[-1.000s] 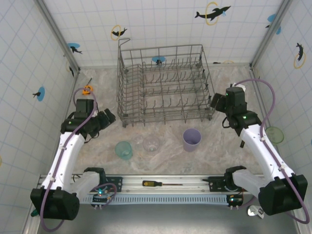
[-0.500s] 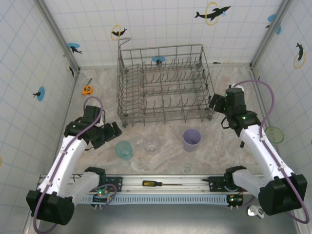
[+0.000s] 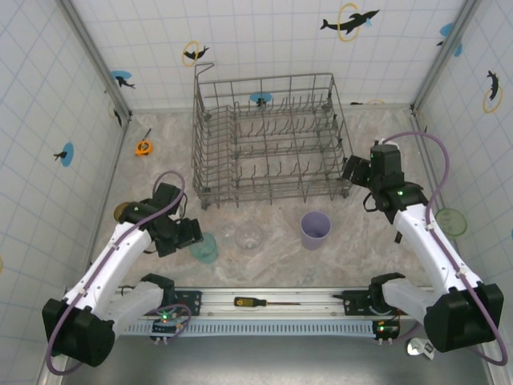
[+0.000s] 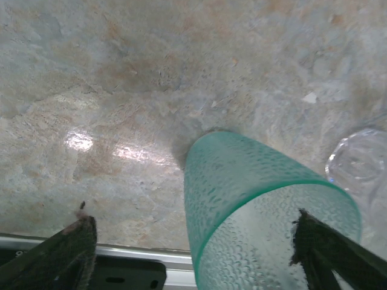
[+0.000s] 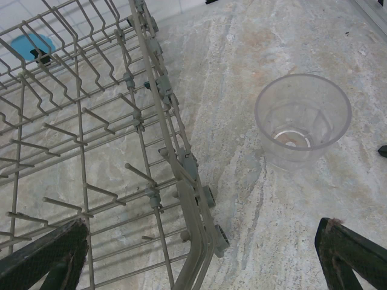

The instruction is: Load the cups into the dish rack

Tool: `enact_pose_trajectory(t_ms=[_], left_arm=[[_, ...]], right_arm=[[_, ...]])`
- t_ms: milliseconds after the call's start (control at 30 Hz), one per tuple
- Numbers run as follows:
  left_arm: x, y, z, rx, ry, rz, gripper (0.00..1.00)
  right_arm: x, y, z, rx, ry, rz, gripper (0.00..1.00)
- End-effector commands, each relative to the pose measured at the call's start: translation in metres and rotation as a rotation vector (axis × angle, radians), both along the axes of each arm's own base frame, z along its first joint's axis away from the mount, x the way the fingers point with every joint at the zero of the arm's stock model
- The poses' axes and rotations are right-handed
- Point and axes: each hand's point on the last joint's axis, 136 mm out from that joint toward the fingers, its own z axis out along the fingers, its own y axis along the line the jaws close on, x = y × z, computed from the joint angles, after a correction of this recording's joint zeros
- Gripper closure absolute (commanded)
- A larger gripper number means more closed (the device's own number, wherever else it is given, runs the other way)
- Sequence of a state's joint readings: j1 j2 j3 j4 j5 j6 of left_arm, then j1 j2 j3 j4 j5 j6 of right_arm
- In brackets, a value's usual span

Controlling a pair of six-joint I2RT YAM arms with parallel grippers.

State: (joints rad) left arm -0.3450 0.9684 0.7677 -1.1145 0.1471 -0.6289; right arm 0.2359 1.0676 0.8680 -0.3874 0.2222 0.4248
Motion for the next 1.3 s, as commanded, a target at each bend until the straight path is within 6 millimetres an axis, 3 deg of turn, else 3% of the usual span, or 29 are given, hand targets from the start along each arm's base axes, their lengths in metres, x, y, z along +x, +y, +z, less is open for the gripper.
enact_pose_trajectory(t_ms=[0,500,700,967,1267], left_arm=[[-0.011,0.003,-0.009,0.037,0.044,-0.028,0.21],[0.001,-0.006,-0.026,0.031,0.009,-0.028,0.72],[0.004,-0.004,-0.027,0.054,-0.005,-0.023,0.99],[0.008,-0.005,-0.02,0.049,-0.023,-0.02,1.0],[0.024,-0.016,0.007,-0.005,-0.092,-0.024,1.0]], right_arm=[[-0.001,0.001,-0.002,0.004,0.001,0.014,0.0],[-0.004,-0.002,-0.004,0.026,-0.007,0.014,0.0],[-0.006,-0.002,-0.005,0.041,-0.024,0.017,0.0],[-0.01,0.002,-0.007,0.064,-0.021,0.028,0.0],[-0.012,0.013,-0.012,0.122,-0.023,0.063,0.0]])
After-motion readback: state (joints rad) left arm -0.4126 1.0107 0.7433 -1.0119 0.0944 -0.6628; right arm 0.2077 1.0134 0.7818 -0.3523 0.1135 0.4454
